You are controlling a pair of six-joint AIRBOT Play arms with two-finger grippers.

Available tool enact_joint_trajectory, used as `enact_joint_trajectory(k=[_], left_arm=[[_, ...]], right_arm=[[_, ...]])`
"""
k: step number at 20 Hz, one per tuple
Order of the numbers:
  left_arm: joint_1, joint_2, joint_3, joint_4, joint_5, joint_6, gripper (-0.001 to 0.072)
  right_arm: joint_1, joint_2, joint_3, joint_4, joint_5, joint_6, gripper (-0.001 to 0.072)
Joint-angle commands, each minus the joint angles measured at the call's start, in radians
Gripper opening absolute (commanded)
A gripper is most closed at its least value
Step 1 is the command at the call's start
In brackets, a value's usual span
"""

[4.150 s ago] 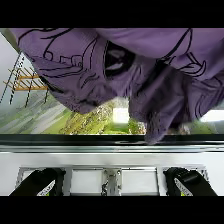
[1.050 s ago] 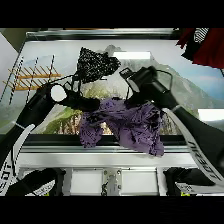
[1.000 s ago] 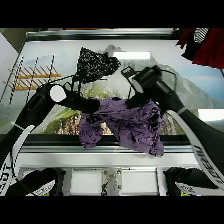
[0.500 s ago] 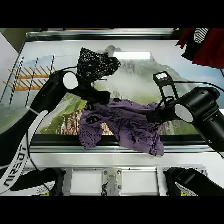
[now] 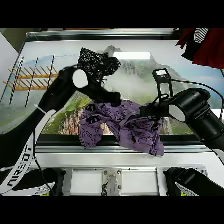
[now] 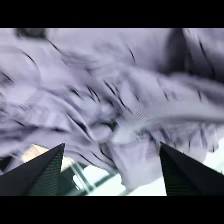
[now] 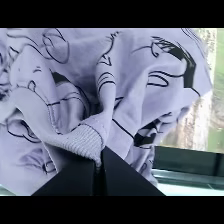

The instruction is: Fold the clothes and pants, and hang the long-sleeved shirts on hangers.

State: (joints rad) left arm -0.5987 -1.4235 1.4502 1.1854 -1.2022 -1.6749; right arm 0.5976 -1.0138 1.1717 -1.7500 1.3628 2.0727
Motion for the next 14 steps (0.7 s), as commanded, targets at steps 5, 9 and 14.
enact_joint_trajectory(k=[5, 9, 14], left_arm=[[-0.201, 0.027, -0.258, 0.002, 0.41, -0.144, 0.0608], [-0.191, -0.07, -0.208, 0.006, 0.435, -0.167, 0.0607], [-0.167, -0.133, -0.156, 0.226, 0.367, -0.305, 0.0607]], right_arm=[[0.0, -0.002, 0.0, 0.013, -0.031, 0.031, 0.0016], [0.0, 0.007, 0.0, 0.034, -0.031, 0.031, 0.0016], [0.0, 0.036, 0.0, 0.034, -0.031, 0.03, 0.0016]])
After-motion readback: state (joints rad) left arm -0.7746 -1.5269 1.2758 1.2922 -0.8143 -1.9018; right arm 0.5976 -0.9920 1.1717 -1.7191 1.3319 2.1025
